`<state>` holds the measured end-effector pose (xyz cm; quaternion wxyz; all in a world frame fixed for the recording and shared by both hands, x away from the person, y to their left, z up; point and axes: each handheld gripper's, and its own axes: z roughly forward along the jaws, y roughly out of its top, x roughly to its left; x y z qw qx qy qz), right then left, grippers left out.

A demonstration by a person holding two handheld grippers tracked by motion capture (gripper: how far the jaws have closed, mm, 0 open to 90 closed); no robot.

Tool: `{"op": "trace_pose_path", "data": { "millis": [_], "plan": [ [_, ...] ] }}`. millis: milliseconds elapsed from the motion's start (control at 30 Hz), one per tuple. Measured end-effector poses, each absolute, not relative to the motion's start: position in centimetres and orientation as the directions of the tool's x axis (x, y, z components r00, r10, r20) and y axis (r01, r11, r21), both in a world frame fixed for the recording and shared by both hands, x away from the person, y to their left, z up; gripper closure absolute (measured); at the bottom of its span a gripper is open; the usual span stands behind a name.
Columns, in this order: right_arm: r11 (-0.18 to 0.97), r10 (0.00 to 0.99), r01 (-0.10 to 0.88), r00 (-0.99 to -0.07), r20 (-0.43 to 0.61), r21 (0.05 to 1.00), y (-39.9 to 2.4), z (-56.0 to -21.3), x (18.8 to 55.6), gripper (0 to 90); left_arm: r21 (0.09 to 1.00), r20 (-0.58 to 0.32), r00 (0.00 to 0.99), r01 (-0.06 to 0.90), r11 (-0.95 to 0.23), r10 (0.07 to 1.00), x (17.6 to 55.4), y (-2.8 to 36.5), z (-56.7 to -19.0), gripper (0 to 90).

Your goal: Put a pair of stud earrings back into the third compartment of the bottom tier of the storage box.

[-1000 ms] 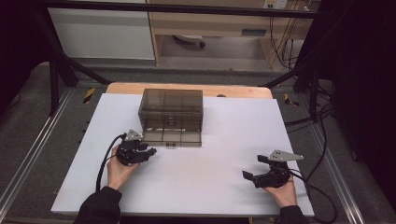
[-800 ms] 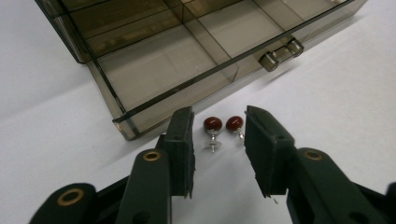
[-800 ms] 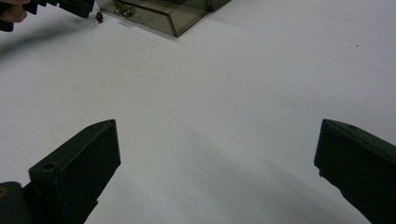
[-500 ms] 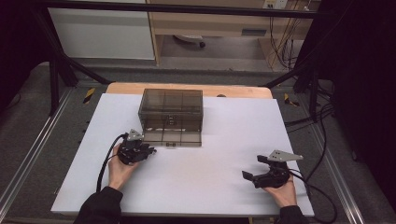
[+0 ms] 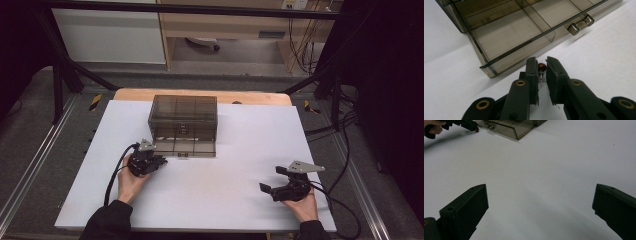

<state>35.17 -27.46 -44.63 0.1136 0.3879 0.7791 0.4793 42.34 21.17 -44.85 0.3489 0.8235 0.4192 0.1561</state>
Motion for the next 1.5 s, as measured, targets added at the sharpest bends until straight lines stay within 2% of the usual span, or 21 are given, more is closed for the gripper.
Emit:
{"op": "trace_pose_path", "data": {
  "millis": [900, 1500],
  "plan": [
    [0.243, 0.712, 0.496, -0.675, 0.194, 0.833, -27.4, -44.7, 35.2, 1.0, 0.736, -0.044, 0.599, 0.561, -0.379, 0.800, 41.2, 21.6, -43.1, 82.5],
    [0.245, 0.713, 0.497, -0.674, 0.193, 0.833, -27.4, -44.7, 35.2, 1.0, 0.748, -0.033, 0.632, 0.529, -0.400, 0.774, 40.1, 19.8, -41.0, 82.5]
  ]
}}
